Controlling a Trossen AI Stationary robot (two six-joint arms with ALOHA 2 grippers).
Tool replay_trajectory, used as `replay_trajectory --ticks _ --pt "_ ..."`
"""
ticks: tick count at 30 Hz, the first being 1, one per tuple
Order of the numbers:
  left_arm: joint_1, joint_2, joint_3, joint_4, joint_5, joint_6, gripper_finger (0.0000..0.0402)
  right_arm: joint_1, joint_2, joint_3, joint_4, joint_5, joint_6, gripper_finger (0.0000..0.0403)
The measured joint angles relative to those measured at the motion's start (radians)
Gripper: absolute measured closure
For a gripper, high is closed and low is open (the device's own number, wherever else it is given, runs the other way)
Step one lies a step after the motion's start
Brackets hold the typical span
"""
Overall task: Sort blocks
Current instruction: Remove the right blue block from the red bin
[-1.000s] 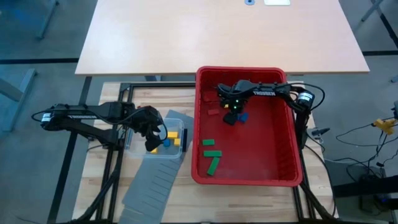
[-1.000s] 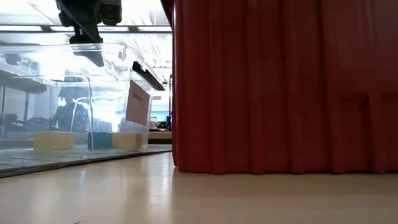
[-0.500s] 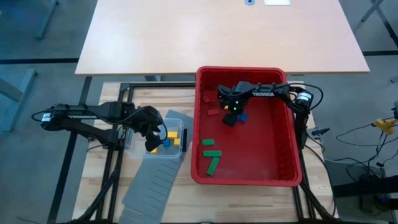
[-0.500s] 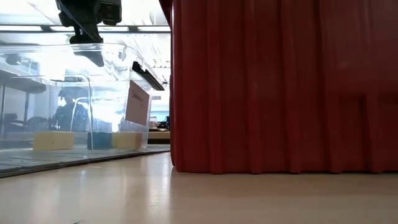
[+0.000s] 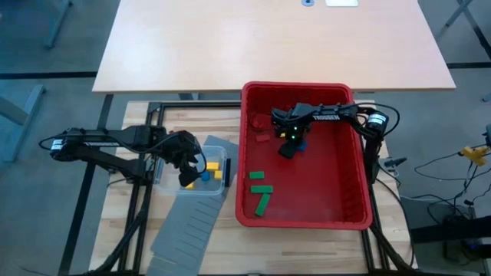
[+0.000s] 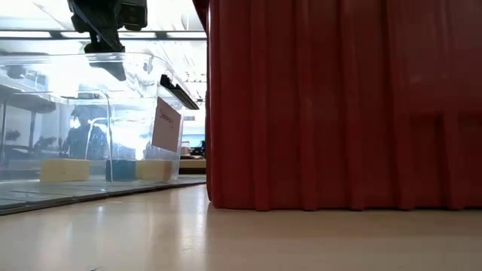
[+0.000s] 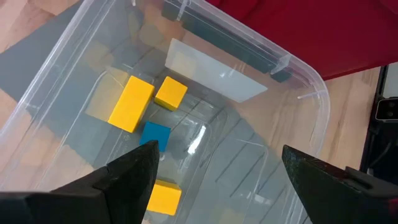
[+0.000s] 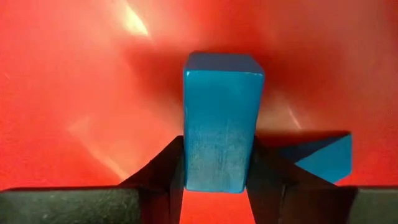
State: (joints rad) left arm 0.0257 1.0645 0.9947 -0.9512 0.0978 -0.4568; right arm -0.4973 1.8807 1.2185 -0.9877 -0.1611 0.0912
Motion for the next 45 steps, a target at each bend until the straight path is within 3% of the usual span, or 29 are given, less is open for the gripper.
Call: replay_trajectory --ticks 9,15,21,26,31,45 --pt "0.000 -0.009 0.000 0.065 0.019 0.003 0.0088 0.005 -0.143 0.031 -0.001 -0.086 0.106 0.0293" --pt "0.000 -0.055 0.000 0.357 0.019 0.003 0.0088 0.014 -0.323 0.051 0.037 -0.113 0.205 0.0293" --pt "0.029 -0.093 0.000 0.801 0.011 0.014 0.0088 0.060 -0.517 0.050 0.357 -0.162 0.343 0.0293" --pt "0.059 -0.085 0.001 1.044 -0.003 0.016 0.0088 0.133 -0.604 0.050 0.725 -0.161 0.407 0.0293" --pt "0.091 -0.052 0.001 1.178 -0.002 0.010 0.0088 0.195 -0.600 0.051 0.942 -0.153 0.488 0.0293" --pt "0.122 0.064 0.001 1.205 0.006 -0.143 0.0088 0.357 -0.393 0.108 1.102 -0.143 0.540 0.0293"
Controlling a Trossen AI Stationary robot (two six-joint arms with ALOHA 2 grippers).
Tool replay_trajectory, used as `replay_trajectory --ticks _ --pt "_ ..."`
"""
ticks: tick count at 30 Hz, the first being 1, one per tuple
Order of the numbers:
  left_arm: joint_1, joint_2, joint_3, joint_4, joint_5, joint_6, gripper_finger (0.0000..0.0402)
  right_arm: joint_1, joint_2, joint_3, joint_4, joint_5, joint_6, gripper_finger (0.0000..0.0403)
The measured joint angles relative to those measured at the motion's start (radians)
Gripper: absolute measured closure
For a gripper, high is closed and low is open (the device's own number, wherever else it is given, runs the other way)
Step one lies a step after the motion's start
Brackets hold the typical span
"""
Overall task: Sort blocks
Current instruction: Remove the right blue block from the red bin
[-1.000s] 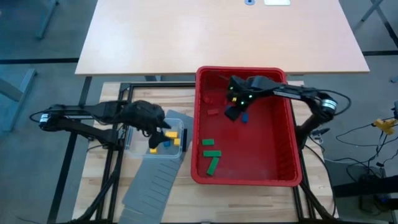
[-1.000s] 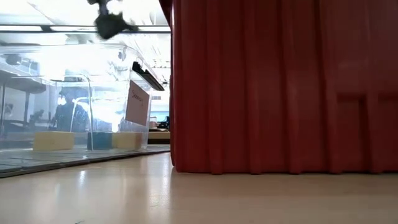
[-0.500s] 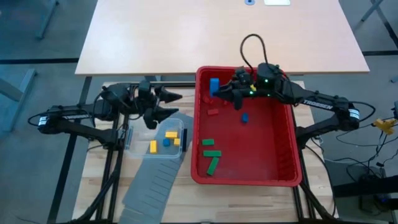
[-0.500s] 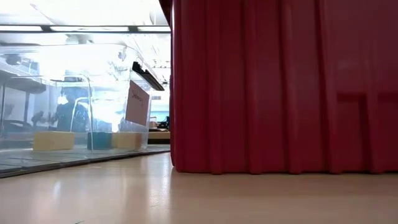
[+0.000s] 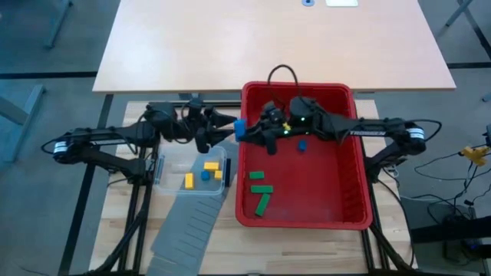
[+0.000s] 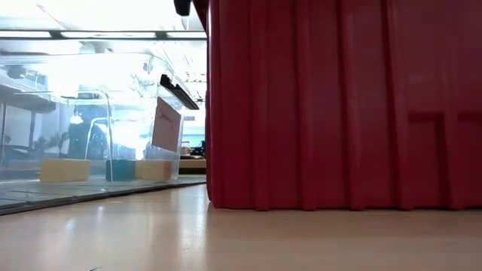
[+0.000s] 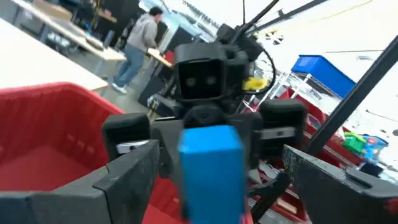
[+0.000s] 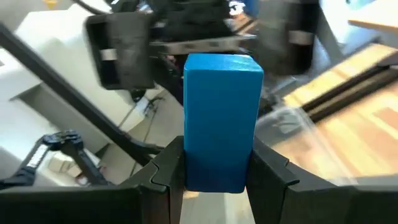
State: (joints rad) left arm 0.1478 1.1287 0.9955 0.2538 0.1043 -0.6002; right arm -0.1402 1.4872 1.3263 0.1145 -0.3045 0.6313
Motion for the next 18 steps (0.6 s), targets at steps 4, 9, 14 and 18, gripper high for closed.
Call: replay_trajectory --ticks 4,9,14,18 --pt "0.000 0.023 0.000 0.001 0.023 -0.040 0.0088 0.023 0.048 0.045 0.002 -0.001 -0.003 0.0293" --pt "0.000 0.027 0.000 0.011 0.038 -0.052 0.0089 0.037 0.083 0.079 0.005 -0.010 -0.003 0.0293" --pt "-0.001 0.015 0.000 0.012 0.037 -0.028 0.0146 0.043 0.093 0.093 0.004 -0.014 -0.014 0.0293" --pt "-0.001 0.015 0.000 0.009 0.080 -0.014 0.0281 0.042 0.092 0.099 0.002 -0.010 -0.031 0.0293"
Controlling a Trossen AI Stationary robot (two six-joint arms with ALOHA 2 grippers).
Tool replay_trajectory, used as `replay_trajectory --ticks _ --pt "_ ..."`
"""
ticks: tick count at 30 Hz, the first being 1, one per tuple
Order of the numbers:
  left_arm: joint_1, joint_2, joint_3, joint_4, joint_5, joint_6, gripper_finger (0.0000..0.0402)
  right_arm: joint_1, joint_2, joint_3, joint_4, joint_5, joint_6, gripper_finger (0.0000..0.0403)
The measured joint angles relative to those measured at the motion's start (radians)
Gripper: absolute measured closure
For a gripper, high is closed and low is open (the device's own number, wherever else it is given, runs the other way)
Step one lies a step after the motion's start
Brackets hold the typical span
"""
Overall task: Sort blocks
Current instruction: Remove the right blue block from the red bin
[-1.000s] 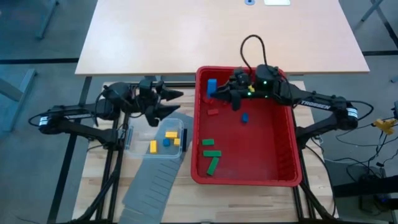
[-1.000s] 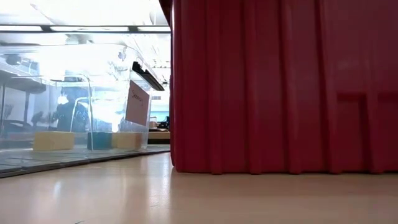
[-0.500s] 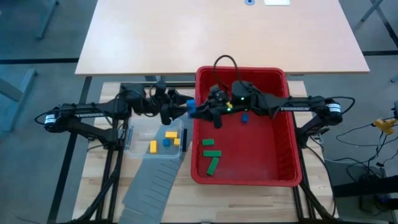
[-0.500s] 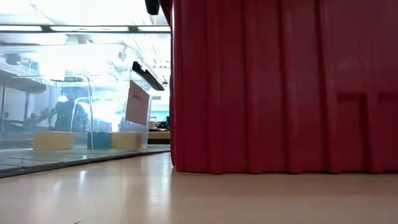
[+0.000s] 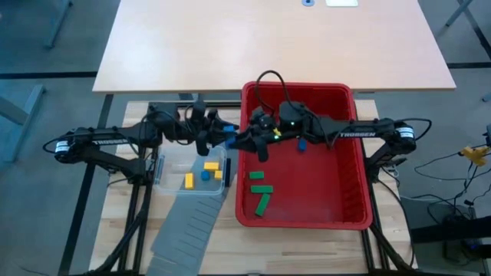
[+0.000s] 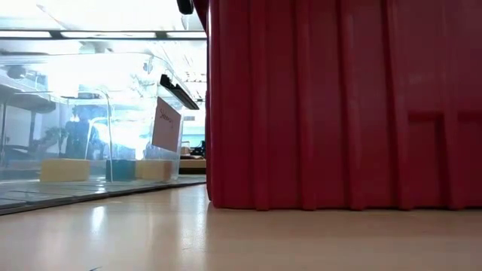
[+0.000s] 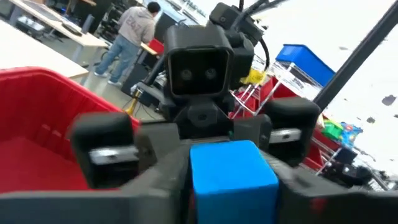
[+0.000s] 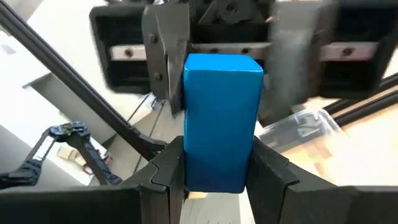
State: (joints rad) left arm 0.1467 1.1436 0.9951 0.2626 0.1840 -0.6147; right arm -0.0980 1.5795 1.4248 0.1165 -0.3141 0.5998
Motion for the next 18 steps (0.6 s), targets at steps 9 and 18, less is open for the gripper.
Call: replay_trajectory --ticks 9,18 --pt "0.002 -0.002 0.000 -0.008 0.025 0.011 0.0295 -0.003 0.000 0.009 -0.010 0.008 -0.024 0.0288" --pt "0.021 -0.128 0.005 -0.397 0.044 0.126 0.0295 -0.055 -0.029 0.015 -0.147 -0.002 0.043 0.0223"
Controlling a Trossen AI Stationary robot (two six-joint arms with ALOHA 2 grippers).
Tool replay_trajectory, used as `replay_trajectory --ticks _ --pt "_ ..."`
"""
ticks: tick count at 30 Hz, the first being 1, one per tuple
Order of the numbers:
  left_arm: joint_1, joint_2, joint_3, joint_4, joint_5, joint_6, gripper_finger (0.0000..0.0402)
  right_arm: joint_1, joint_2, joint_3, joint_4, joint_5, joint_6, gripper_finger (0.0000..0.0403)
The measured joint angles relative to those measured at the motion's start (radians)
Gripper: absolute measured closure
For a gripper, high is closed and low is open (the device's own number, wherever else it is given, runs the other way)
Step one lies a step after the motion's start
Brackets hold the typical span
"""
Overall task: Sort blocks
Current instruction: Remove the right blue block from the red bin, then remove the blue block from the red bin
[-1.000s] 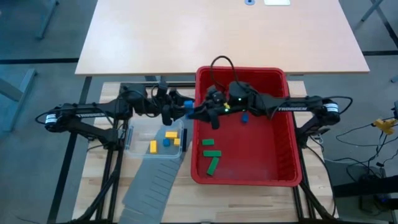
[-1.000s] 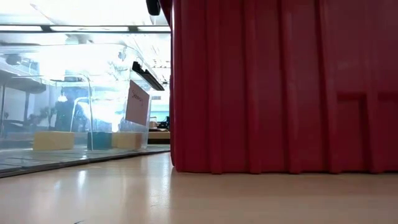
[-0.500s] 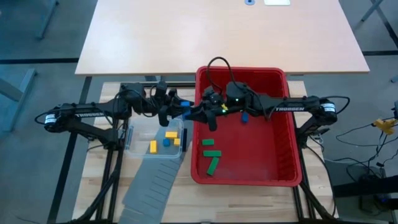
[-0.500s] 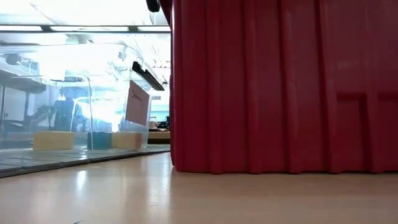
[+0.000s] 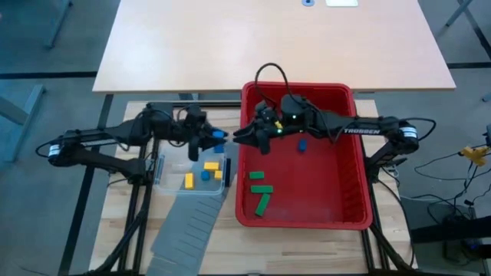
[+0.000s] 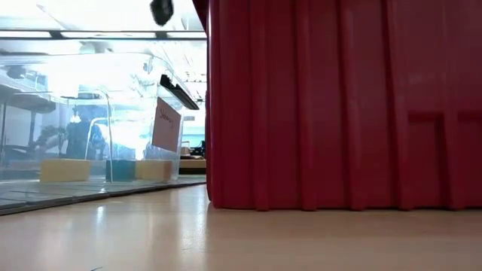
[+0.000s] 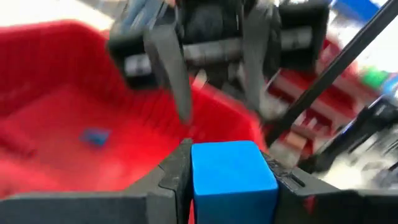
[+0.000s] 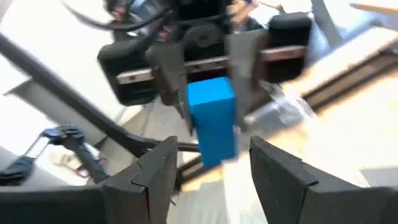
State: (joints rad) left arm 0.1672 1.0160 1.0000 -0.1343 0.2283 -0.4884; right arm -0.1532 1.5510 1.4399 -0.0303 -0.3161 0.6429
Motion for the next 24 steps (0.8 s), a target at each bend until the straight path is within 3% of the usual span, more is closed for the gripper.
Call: replay_trajectory --ticks 6,11,15,17,24 --pt "0.001 -0.109 0.003 -0.431 -0.002 0.052 0.0295 -0.056 -0.030 -0.001 -0.280 0.012 -0.019 0.0216" --pt "0.001 -0.116 -0.012 -0.740 -0.010 0.072 0.0295 -0.131 -0.023 -0.004 -0.775 0.207 -0.083 0.0229" --pt "-0.002 -0.082 -0.023 -0.850 -0.007 0.071 0.0294 -0.197 -0.011 -0.006 -1.048 0.317 -0.105 0.0239" --pt "-0.009 -0.061 -0.031 -0.869 0.001 0.077 0.0262 -0.228 0.000 -0.023 -1.087 0.321 -0.112 0.0242" --pt "-0.009 0.007 -0.033 -0.870 -0.002 0.085 0.0090 -0.291 0.054 -0.102 -1.092 0.315 -0.098 0.0229"
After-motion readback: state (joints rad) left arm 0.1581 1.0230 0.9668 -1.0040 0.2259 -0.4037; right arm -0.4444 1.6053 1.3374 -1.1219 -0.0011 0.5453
